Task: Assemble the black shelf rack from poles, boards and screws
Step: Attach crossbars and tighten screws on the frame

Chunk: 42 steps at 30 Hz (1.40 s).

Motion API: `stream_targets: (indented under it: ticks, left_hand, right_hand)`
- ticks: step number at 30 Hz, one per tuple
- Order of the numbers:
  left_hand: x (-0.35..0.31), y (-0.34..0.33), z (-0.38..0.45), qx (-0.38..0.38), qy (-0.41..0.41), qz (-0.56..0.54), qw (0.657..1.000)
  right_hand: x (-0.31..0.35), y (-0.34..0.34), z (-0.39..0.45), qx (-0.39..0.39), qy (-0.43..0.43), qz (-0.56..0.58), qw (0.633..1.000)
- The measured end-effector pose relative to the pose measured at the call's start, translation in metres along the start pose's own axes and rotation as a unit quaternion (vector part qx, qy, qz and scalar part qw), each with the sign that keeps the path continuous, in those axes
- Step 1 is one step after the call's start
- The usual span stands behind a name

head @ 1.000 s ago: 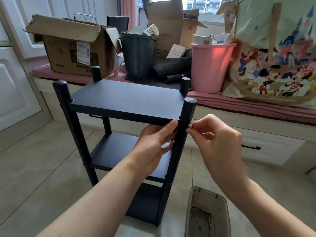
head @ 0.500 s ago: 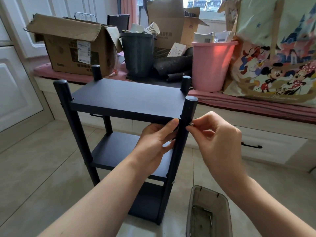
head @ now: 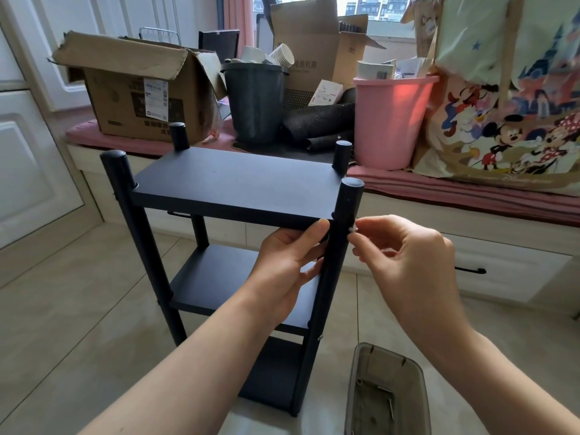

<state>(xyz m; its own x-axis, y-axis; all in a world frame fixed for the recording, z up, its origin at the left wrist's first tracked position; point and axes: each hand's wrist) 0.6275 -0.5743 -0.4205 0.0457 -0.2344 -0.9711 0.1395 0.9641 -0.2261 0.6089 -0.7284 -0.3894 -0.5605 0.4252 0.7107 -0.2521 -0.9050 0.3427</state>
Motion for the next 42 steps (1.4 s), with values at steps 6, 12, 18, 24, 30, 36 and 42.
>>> stream_targets:
  ticks: [6,12,18,24,30,36,42]
  left_hand:
    - [0.0015,0.0012,0.0004,0.012,-0.001,-0.002,1.0]
    - [0.0019,0.0014,0.0009,0.017,-0.002,-0.004,1.0]
    - [0.002,0.0,0.0011,0.011,0.001,-0.011,1.0]
    - [0.0017,0.0003,0.0016,0.005,0.0,-0.013,1.0]
    - [0.0016,0.002,0.0025,0.015,-0.008,-0.006,1.0]
    - [0.0036,0.0015,0.0045,0.01,-0.012,-0.001,1.0]
    - [0.0054,0.0009,0.0048,0.006,-0.021,0.007,1.0]
  right_hand:
    - [0.0012,0.0036,0.0009,-0.019,0.006,-0.019,1.0]
    - [0.0016,0.0004,-0.0013,-0.013,0.016,-0.026,0.999]
    - [0.0003,0.0006,-0.0001,-0.014,0.021,-0.032,0.999]
    - [0.0025,-0.0003,-0.0005,-0.011,0.015,-0.012,1.0]
    - [0.0037,0.0004,-0.001,-0.013,-0.002,0.027,1.0]
    - [0.0024,-0.0024,-0.0004,-0.021,0.036,-0.03,0.999]
    - [-0.0005,-0.0007,0.0005,-0.01,0.117,-0.109,0.987]
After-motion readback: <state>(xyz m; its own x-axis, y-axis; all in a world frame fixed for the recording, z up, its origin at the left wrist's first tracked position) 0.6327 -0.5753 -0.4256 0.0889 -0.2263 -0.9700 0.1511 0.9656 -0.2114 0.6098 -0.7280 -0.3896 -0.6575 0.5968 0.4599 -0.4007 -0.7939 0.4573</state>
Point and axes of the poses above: each hand's wrist, its own z-axis towards the middle knuckle, its own y-axis out of the back of the hand, x = y × z, and after that the axes turned 9 degrees about z, right-handed
